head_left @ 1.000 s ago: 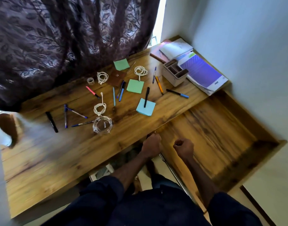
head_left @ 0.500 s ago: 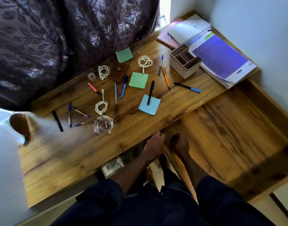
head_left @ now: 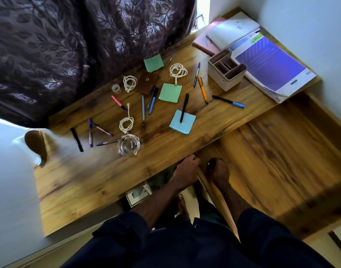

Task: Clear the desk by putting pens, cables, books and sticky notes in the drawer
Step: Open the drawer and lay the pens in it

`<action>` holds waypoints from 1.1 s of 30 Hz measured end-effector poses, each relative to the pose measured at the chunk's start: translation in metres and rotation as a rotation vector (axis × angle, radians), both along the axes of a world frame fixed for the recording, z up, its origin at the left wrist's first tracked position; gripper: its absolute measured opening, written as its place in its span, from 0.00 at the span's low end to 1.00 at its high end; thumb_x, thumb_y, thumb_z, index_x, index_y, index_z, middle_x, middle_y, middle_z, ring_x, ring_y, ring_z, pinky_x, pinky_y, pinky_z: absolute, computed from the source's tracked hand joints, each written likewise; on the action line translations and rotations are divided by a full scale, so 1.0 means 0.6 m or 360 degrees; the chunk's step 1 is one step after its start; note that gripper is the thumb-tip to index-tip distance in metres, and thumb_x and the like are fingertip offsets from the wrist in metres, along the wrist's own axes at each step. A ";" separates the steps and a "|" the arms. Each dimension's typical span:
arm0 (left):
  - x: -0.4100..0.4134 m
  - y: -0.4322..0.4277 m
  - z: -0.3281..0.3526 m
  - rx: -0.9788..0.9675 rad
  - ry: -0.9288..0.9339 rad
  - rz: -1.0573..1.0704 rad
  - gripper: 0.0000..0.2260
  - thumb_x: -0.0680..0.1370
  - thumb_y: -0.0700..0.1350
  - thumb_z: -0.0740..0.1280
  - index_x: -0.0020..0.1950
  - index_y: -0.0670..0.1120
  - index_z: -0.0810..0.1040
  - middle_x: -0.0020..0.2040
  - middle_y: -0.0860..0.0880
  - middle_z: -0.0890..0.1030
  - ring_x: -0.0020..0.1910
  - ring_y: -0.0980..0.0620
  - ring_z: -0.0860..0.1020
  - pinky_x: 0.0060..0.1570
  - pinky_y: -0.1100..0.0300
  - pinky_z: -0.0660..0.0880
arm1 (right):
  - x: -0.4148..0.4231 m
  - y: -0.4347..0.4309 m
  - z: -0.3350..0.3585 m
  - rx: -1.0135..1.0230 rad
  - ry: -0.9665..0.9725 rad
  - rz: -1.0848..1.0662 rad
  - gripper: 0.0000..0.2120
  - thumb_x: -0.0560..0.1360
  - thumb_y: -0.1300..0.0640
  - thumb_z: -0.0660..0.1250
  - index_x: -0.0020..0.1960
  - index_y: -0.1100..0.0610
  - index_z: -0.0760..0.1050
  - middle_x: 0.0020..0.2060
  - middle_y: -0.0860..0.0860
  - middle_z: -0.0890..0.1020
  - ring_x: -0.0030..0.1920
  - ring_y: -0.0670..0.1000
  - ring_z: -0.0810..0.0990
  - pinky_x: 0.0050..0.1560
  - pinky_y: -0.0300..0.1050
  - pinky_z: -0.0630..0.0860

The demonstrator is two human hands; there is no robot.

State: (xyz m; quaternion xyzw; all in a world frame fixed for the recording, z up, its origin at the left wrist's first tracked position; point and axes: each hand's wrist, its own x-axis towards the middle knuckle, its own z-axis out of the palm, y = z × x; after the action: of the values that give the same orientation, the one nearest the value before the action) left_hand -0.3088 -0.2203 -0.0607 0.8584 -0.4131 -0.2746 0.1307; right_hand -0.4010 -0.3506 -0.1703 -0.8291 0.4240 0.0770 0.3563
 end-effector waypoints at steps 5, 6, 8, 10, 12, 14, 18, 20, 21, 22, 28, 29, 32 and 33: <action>-0.002 0.010 0.000 -0.0041 0.0032 0.0003 0.14 0.75 0.41 0.69 0.61 0.45 0.78 0.61 0.48 0.75 0.59 0.50 0.76 0.56 0.54 0.79 | -0.017 0.000 -0.006 -0.0063 -0.0022 0.0126 0.05 0.71 0.61 0.73 0.47 0.56 0.84 0.42 0.54 0.85 0.42 0.55 0.83 0.38 0.38 0.68; -0.003 0.012 0.000 -0.0048 0.0040 0.0000 0.14 0.75 0.41 0.70 0.61 0.45 0.78 0.61 0.48 0.75 0.60 0.50 0.76 0.56 0.54 0.79 | -0.021 0.002 -0.009 -0.0081 -0.0013 0.0141 0.04 0.71 0.60 0.73 0.46 0.56 0.84 0.41 0.53 0.84 0.41 0.54 0.83 0.37 0.38 0.68; -0.005 0.015 0.000 -0.0059 0.0035 -0.0009 0.15 0.76 0.41 0.69 0.62 0.45 0.77 0.62 0.48 0.74 0.60 0.50 0.75 0.57 0.54 0.79 | -0.029 0.004 -0.016 -0.0109 0.0018 0.0122 0.03 0.71 0.59 0.72 0.45 0.55 0.83 0.40 0.53 0.84 0.41 0.54 0.83 0.37 0.37 0.67; -0.004 0.017 -0.003 -0.0061 0.0034 -0.0012 0.16 0.76 0.40 0.69 0.64 0.45 0.77 0.63 0.48 0.74 0.61 0.50 0.75 0.57 0.54 0.79 | -0.036 0.004 -0.026 -0.0135 0.0032 0.0096 0.05 0.71 0.58 0.71 0.46 0.55 0.84 0.42 0.53 0.85 0.42 0.55 0.83 0.38 0.37 0.68; -0.005 0.019 -0.004 -0.0054 0.0040 -0.0024 0.17 0.76 0.41 0.69 0.65 0.46 0.76 0.64 0.48 0.73 0.62 0.50 0.74 0.58 0.55 0.78 | -0.042 0.003 -0.030 -0.0145 -0.0006 0.0066 0.07 0.70 0.58 0.70 0.47 0.56 0.84 0.43 0.54 0.85 0.43 0.56 0.84 0.39 0.38 0.72; -0.006 0.020 -0.004 -0.0044 0.0037 -0.0038 0.17 0.76 0.41 0.69 0.65 0.46 0.76 0.65 0.47 0.73 0.63 0.50 0.74 0.59 0.54 0.78 | -0.043 0.002 -0.025 -0.0139 -0.0051 0.0040 0.08 0.70 0.60 0.70 0.48 0.57 0.85 0.44 0.55 0.86 0.44 0.57 0.84 0.42 0.42 0.77; -0.006 0.025 -0.005 -0.0015 0.0012 -0.0058 0.19 0.77 0.40 0.69 0.68 0.46 0.76 0.66 0.48 0.72 0.65 0.49 0.73 0.60 0.53 0.77 | -0.043 0.007 -0.022 -0.0084 -0.0100 0.0030 0.08 0.70 0.59 0.69 0.48 0.56 0.84 0.45 0.54 0.85 0.46 0.57 0.83 0.45 0.45 0.79; -0.005 0.029 -0.004 -0.0014 0.0023 -0.0078 0.21 0.76 0.40 0.69 0.70 0.46 0.74 0.67 0.48 0.72 0.65 0.49 0.73 0.61 0.53 0.77 | -0.045 0.008 -0.016 -0.0054 -0.0133 -0.0020 0.09 0.69 0.58 0.71 0.50 0.56 0.83 0.46 0.54 0.85 0.46 0.56 0.83 0.45 0.45 0.78; -0.004 0.031 -0.004 -0.0016 0.0030 -0.0090 0.22 0.76 0.39 0.69 0.70 0.46 0.74 0.68 0.48 0.72 0.66 0.49 0.72 0.62 0.53 0.76 | -0.047 0.009 -0.009 -0.0047 -0.0170 -0.0054 0.10 0.70 0.58 0.73 0.51 0.57 0.83 0.46 0.55 0.85 0.47 0.56 0.83 0.46 0.46 0.78; -0.003 0.033 -0.004 -0.0018 0.0043 -0.0096 0.23 0.76 0.38 0.68 0.71 0.46 0.73 0.69 0.48 0.72 0.67 0.49 0.72 0.63 0.53 0.76 | -0.049 0.010 -0.001 -0.0056 -0.0206 -0.0089 0.11 0.70 0.59 0.74 0.52 0.59 0.83 0.47 0.55 0.85 0.48 0.56 0.83 0.48 0.47 0.78; 0.006 0.060 0.013 -0.0234 0.0117 -0.0077 0.18 0.77 0.41 0.67 0.67 0.46 0.76 0.65 0.47 0.77 0.64 0.50 0.75 0.64 0.51 0.75 | -0.059 0.031 0.057 -0.0117 -0.0567 -0.0240 0.17 0.68 0.61 0.77 0.56 0.57 0.81 0.48 0.54 0.84 0.46 0.54 0.82 0.46 0.53 0.80; 0.008 0.067 0.017 -0.0301 0.0118 -0.0045 0.17 0.77 0.40 0.67 0.65 0.46 0.77 0.64 0.48 0.78 0.63 0.50 0.76 0.63 0.52 0.76 | -0.054 0.037 0.074 -0.0129 -0.0641 -0.0237 0.17 0.68 0.62 0.77 0.56 0.56 0.81 0.48 0.53 0.84 0.45 0.52 0.82 0.44 0.54 0.81; 0.019 0.093 0.037 -0.0502 0.0083 0.0081 0.15 0.76 0.37 0.67 0.62 0.47 0.79 0.59 0.48 0.81 0.56 0.51 0.78 0.58 0.55 0.78 | -0.018 0.067 0.135 -0.0195 -0.0888 -0.0098 0.15 0.68 0.64 0.77 0.54 0.56 0.81 0.48 0.51 0.84 0.45 0.49 0.81 0.43 0.49 0.80; 0.025 0.101 0.049 -0.0560 0.0050 0.0128 0.13 0.76 0.37 0.66 0.60 0.46 0.79 0.57 0.48 0.81 0.54 0.51 0.79 0.55 0.55 0.78 | -0.001 0.081 0.155 -0.0215 -0.0958 -0.0028 0.14 0.68 0.64 0.77 0.53 0.57 0.82 0.48 0.51 0.84 0.45 0.49 0.81 0.45 0.47 0.80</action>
State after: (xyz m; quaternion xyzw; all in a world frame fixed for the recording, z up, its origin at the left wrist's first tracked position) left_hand -0.2941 -0.1598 -0.0315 0.8337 -0.4181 -0.2062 0.2961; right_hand -0.4018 -0.3022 -0.0776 -0.8327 0.3109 -0.2034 0.4107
